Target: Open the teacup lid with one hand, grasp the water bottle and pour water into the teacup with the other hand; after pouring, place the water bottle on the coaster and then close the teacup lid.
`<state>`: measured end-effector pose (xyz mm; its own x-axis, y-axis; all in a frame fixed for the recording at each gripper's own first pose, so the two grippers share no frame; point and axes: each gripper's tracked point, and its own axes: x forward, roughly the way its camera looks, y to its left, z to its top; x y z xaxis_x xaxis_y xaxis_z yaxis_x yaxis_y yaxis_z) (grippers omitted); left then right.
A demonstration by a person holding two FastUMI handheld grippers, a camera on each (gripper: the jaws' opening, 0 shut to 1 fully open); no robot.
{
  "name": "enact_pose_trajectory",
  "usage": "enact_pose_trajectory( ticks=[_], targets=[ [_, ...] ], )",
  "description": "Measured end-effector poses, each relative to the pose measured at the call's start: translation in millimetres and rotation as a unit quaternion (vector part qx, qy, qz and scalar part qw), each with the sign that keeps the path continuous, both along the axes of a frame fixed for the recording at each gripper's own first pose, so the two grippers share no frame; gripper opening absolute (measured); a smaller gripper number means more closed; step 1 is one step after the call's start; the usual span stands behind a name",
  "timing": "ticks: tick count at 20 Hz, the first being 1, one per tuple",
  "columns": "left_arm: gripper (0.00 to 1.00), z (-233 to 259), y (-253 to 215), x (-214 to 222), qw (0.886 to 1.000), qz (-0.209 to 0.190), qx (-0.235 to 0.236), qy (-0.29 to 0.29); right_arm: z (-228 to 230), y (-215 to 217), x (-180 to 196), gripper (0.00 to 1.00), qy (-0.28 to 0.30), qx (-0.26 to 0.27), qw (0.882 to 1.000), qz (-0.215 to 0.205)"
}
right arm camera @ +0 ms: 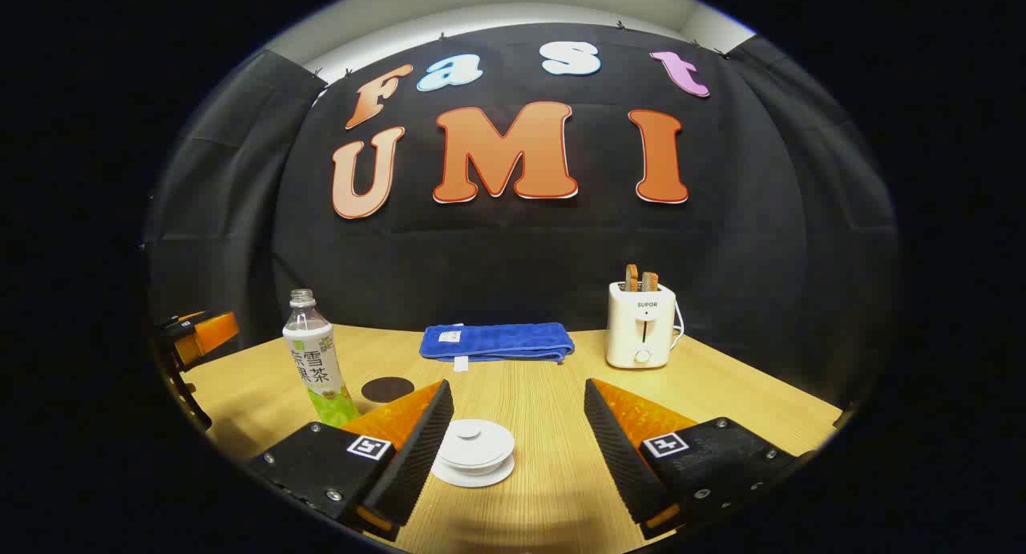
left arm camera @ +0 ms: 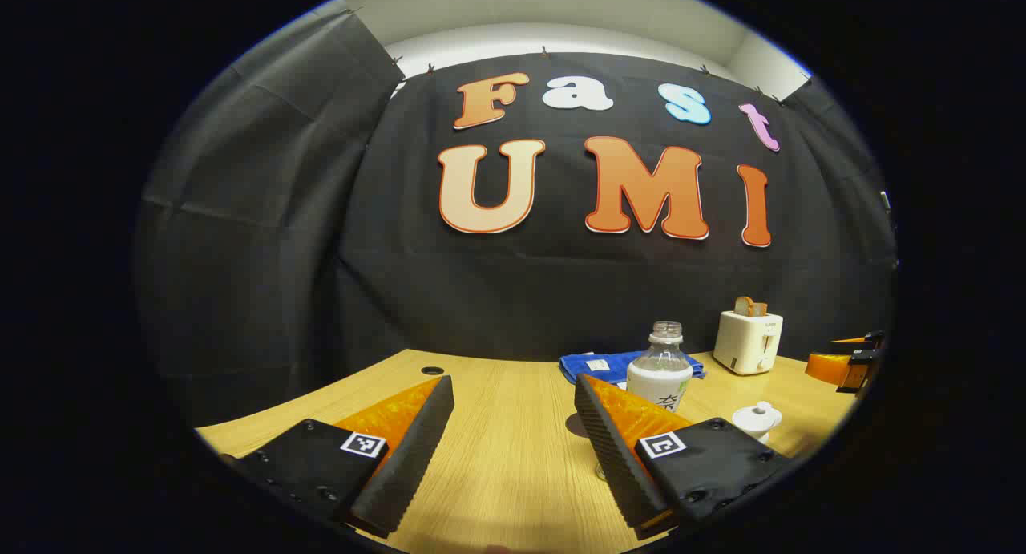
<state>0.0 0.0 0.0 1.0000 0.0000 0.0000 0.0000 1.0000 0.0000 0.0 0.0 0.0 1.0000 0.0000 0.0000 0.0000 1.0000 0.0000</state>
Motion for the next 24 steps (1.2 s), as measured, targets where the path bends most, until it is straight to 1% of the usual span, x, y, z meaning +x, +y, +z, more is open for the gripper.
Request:
enact_pose_trajectory(
  ticks=[2, 5, 10, 13, 24],
  targets=[
    [0.99, 0, 1, 1, 1.000, 0.001, -0.001, 0.000, -1, 5, 0, 0.98, 0.000, -0.002, 1.000, 0.007],
    [0.99, -3, 0, 1, 1.000, 0.001, -0.004, 0.004, 0, 6, 1, 0.98, -0.002, -0.008, 1.000, 0.006],
    [0.99, -7, 1, 1, 1.000, 0.006, -0.009, 0.008, -5, 13, 7, 0.98, 0.006, 0.003, 1.000, 0.011],
    [0.99, -5, 2, 1, 1.000, 0.008, -0.006, 0.005, -8, 17, 8, 0.98, 0.012, -0.004, 1.000, 0.016],
    [0.99, -9, -2, 4, 1.000, 0.000, -0.002, 0.007, -11, 14, 6, 0.98, 0.015, -0.009, 1.000, 0.015]
  ],
)
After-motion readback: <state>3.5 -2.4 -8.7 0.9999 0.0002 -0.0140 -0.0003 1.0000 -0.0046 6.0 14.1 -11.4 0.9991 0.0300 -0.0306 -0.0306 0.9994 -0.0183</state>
